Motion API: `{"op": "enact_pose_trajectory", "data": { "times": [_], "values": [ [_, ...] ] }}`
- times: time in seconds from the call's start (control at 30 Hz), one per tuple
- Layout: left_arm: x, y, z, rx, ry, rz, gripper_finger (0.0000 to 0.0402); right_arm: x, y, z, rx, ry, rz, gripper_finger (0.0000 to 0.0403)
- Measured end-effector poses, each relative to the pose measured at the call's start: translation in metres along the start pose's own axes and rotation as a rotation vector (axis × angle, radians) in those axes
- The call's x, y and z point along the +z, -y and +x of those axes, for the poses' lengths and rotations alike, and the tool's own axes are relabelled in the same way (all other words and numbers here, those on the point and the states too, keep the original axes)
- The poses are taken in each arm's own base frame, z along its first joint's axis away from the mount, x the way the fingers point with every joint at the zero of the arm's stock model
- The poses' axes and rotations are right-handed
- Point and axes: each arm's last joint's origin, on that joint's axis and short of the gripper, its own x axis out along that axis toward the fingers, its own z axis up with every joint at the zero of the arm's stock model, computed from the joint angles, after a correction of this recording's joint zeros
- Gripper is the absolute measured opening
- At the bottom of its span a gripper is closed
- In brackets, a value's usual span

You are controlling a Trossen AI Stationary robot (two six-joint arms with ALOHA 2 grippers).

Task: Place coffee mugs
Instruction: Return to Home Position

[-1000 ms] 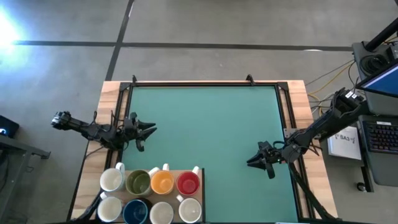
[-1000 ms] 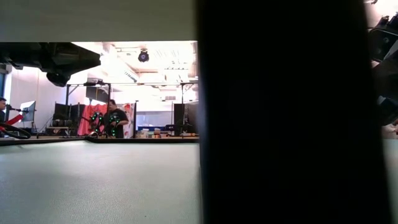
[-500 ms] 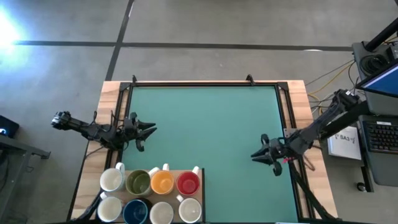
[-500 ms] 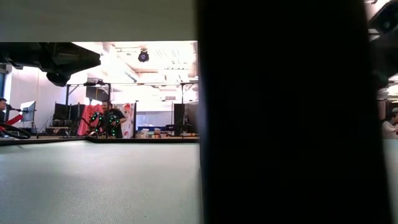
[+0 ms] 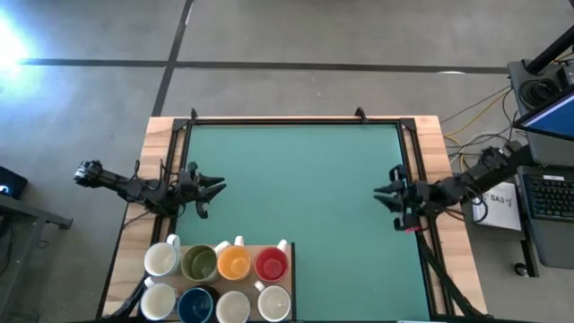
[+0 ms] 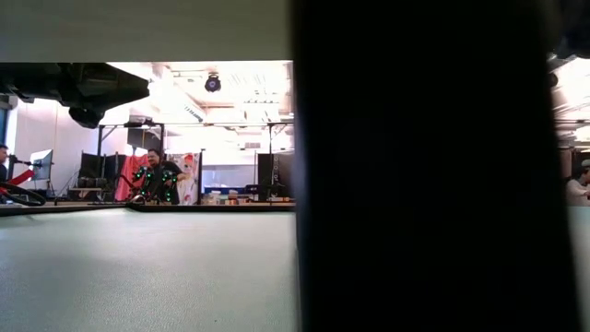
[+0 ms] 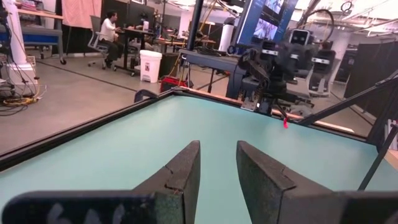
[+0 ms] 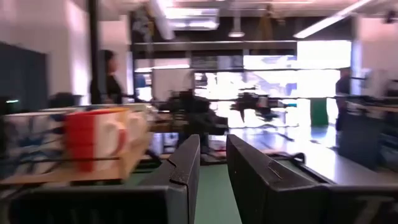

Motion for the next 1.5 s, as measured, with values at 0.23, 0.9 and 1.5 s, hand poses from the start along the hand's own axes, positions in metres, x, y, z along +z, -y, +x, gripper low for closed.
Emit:
{"op": "enact_pose_trajectory", "data": {
  "times": [0.23,0.9,1.5],
  "values": [
    [0.0,0.0,0.0,0.0,0.0,0.0,0.0087,0.002,0.022,0.004,-0.207,0.048,0.079,0.0068],
    [0.0,0.0,0.0,0.0,0.0,0.0,0.0087,0.007,0.069,-0.003,-0.66,0.201,0.18,0.0068],
    [0.0,0.0,0.0,0.0,0.0,0.0,0.0087,0.008,0.073,-0.005,-0.693,0.217,0.17,0.0068]
  ]
}}
